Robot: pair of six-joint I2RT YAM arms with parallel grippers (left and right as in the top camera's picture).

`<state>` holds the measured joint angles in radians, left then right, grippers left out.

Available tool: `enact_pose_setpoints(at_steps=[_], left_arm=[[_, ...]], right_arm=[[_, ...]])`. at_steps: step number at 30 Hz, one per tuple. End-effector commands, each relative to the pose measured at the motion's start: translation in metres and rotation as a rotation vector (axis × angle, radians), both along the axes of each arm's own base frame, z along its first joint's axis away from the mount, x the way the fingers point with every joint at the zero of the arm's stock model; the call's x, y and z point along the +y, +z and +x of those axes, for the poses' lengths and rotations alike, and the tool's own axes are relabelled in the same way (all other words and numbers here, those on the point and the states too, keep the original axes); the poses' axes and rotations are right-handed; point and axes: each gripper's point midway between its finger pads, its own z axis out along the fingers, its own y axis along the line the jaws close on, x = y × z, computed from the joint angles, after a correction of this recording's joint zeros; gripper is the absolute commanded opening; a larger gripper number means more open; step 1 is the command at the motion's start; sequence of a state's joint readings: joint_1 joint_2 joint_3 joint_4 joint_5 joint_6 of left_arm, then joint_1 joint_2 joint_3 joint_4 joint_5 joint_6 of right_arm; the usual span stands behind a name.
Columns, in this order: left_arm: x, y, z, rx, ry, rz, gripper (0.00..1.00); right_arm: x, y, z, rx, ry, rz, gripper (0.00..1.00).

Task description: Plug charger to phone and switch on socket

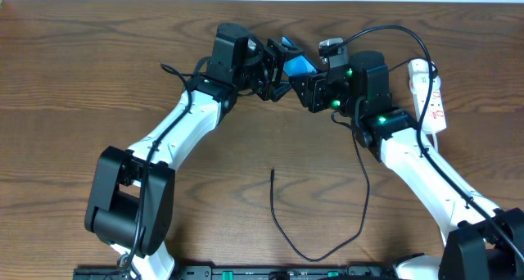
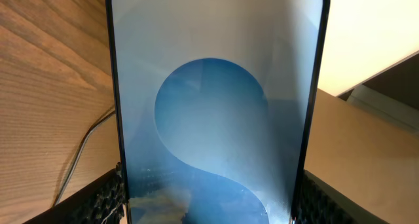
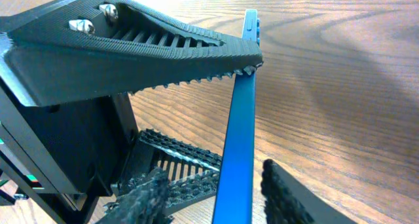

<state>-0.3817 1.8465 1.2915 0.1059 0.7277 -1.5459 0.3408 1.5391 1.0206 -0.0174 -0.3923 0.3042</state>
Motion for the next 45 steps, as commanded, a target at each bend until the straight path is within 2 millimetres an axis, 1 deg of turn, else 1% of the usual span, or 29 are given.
enact_pose_setpoints(at_steps=[1,2,6,10,14,23,25,29,32,37,38,39,40,42,45], left_arm=[[-0.0033,0.0348,-0.0011,-0.067,-0.018,-0.041,0.07],[-0.0033,0.0348,-0.0011,-0.067,-0.018,-0.041,0.07],[-0.0033,0.0348,-0.0011,-0.067,-0.018,-0.041,0.07],[-0.0033,0.0348,-0.0011,-0.067,-0.018,-0.041,0.07],[-0.0033,0.0348,-0.0011,-0.067,-0.018,-0.041,0.07],[-0.0033,0.0348,-0.0012,-0.067,-0.018,-0.041,0.07],[-0.0033,0.0348,-0.0012,-0.066,-0.018,-0.041,0.07],[-0.0033,0.0348,-0.0012,-0.066,-0.018,-0.041,0.07],[-0.0033,0.0348,-0.0012,-0.066,-0.018,-0.041,0.08],[-0.0033,0.0347,-0.0012,-0.066,-0.018,-0.041,0.08],[-0.0031,0.0347,-0.0011,-0.066,-0.018,-0.040,0.17],[-0.0033,0.0347,-0.0012,-0.066,-0.018,-0.041,0.35],[-0.0033,0.0347,-0.0012,-0.066,-0.018,-0.041,0.49],[-0.0031,0.0347,-0.0011,-0.066,-0.018,-0.040,0.89],[-0.0031,0.0347,-0.0011,-0.066,-0.018,-0.040,0.89]], right_arm=[[0.0045,0.0108,0.0025,-0.027,0.009,0.005,0.41],[0.0046,0.0108,0.0024,-0.027,0.010,0.005,0.38],[0.0044,0.0108,0.0025,-0.027,0.009,0.005,0.33],[0.0045,0.0108,0.0025,-0.027,0.010,0.005,0.30],[0.0045,0.0108,0.0025,-0.027,0.010,0.005,0.24],[0.0048,0.0105,0.0019,-0.025,0.012,0.006,0.16],[0.0048,0.0102,0.0018,-0.024,0.012,0.006,0.11],[0.0048,0.0102,0.0018,-0.024,0.012,0.006,0.04],[0.0045,0.0103,0.0020,-0.024,0.011,0.006,0.01],[0.0045,0.0102,0.0019,-0.023,0.012,0.006,0.01],[0.0045,0.0102,0.0019,-0.023,0.012,0.006,0.01],[0.0045,0.0102,0.0019,-0.023,0.012,0.006,0.01],[0.0045,0.0102,0.0019,-0.023,0.012,0.006,0.01],[0.0045,0.0102,0.0019,-0.023,0.012,0.006,0.01],[0.0045,0.0103,0.0019,-0.024,0.012,0.006,0.01]])
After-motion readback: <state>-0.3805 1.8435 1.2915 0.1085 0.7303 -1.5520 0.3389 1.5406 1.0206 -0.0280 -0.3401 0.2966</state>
